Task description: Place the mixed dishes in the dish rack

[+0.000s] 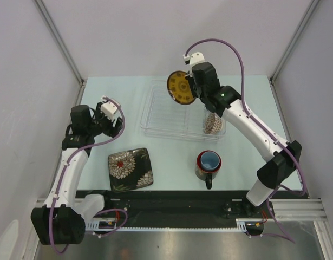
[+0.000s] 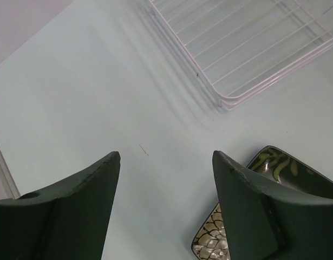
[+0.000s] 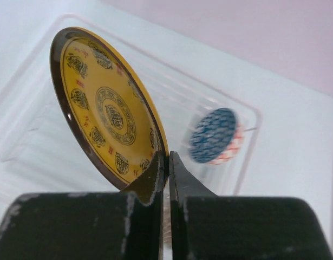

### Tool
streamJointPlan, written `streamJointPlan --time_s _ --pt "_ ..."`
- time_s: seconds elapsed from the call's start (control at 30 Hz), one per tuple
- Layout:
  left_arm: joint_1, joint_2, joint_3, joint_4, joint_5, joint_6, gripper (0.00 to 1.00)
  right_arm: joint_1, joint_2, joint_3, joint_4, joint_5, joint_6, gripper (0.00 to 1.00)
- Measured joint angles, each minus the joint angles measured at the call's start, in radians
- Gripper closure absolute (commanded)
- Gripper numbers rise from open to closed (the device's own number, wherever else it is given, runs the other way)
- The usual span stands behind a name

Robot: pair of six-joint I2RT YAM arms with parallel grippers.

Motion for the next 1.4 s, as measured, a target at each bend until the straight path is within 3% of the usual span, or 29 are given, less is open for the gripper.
streamJointPlan --time_s 0.2,0.3,0.6,1.07,1.4 --pt "0.0 0.008 0.023 -0.05 -0.014 0.008 0.25 -0.019 -0.016 -0.262 0.304 0.231 -0.286 1.0" --pt "0.001 0.009 0.039 -0.058 -0.014 0.008 0.25 -0.029 0.027 -0.318 0.456 0.317 -0.459 1.0" --pt "0.001 0.038 0.05 -0.07 -0.016 0.007 0.25 -0.036 0.053 -0.405 0.843 0.319 -0.866 1.0" --pt "0.001 0.062 0.05 -0.07 -0.016 0.004 0.25 -0.069 0.053 -0.522 0.781 0.131 -0.981 1.0" --pt "0.001 0.072 0.063 -0.065 -0.016 0.003 0.25 -0.082 0.053 -0.605 0.882 0.087 -1.095 1.0"
